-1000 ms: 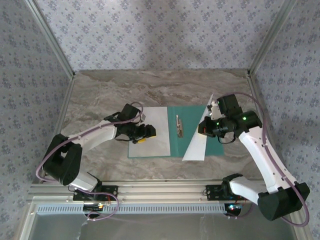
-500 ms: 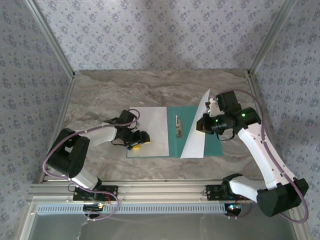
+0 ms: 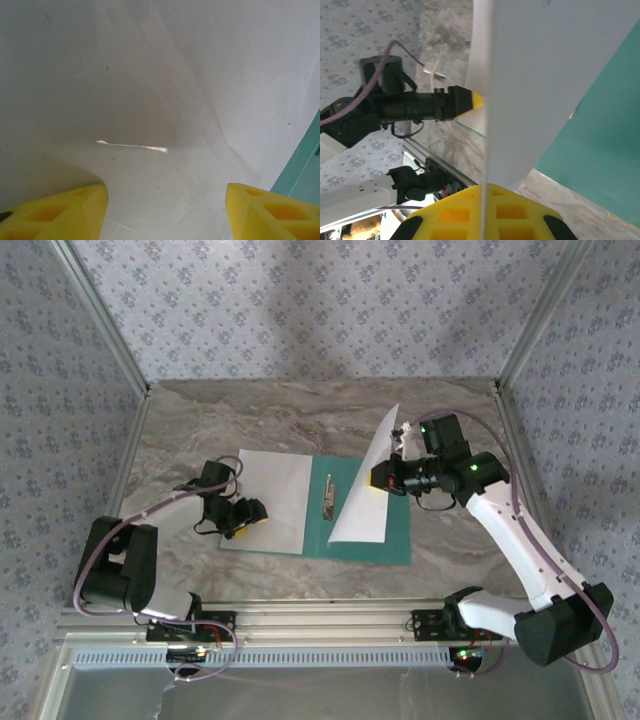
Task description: Put the files into the folder
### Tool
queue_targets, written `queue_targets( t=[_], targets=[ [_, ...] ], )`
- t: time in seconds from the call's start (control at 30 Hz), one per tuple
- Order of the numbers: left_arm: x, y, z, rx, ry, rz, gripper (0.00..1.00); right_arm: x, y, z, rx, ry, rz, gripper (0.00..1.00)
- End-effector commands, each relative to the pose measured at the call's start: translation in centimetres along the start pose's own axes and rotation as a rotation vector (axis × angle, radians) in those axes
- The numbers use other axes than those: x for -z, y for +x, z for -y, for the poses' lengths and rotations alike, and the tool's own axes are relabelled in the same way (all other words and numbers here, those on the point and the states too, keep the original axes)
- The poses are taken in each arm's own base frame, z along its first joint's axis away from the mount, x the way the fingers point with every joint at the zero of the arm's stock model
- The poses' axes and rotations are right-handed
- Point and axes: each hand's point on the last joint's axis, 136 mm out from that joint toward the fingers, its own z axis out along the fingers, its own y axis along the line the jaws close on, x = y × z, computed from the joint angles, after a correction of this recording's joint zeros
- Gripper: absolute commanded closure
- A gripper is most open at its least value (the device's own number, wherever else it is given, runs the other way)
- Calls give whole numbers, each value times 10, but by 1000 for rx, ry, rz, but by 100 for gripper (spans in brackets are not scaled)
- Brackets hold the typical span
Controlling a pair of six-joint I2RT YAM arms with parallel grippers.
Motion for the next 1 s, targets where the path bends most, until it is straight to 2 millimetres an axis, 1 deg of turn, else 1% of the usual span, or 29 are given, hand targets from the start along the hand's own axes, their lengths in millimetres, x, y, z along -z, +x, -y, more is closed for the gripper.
queue_targets(
  t=[0.0, 0.03, 0.1, 0.17, 0.2, 0.23, 0.3, 0.33, 0.37, 0.47, 0.57, 0.63, 0.7, 0.77, 0.87, 0.97],
  targets=[
    [-1, 18, -21, 15, -74, -50, 35, -2, -17, -37, 39, -137, 44, 100],
    [-1, 18, -21, 18, -72, -51, 35, -10, -12, -35, 38, -147, 29, 100],
    [-2, 19, -21, 20, -68, -51, 35, -13, -13, -34, 46, -149, 34, 100],
    [-1, 19, -20, 20, -64, -51, 35, -18, -8, -22, 48, -118, 23, 100],
    [0, 19, -19, 20, -62, -48, 35, -21, -6, -10, 30, -86, 18, 100],
    [0, 19, -19, 20, -61, -49, 35, -24, -5, 4, 49, -63, 19, 100],
    [2, 18, -18, 18, -57, -44, 35, -30, -5, 37, 2, -11, 38, 100],
    [3, 18, -17, 17, -56, -42, 35, -34, -2, 58, -24, 31, 45, 100],
    [3, 18, -17, 16, -58, -42, 35, -39, 2, 76, -35, 69, 46, 100],
    [5, 18, -16, 12, -59, -41, 35, -50, 16, 122, -91, 133, 30, 100],
    [5, 18, -16, 11, -62, -44, 35, -61, 30, 159, -160, 166, 7, 100],
    [6, 17, -15, 9, -62, -43, 36, -66, 37, 177, -197, 185, -7, 100],
    [6, 16, -15, 9, -63, -44, 36, -69, 42, 191, -216, 210, -20, 100],
    [6, 16, -15, 6, -65, -45, 36, -71, 46, 200, -229, 226, -32, 100],
    [7, 15, -14, 4, -65, -43, 36, -72, 47, 206, -228, 243, -41, 100],
    [8, 15, -14, 5, -67, -43, 36, -72, 47, 207, -214, 244, -38, 100]
  ],
)
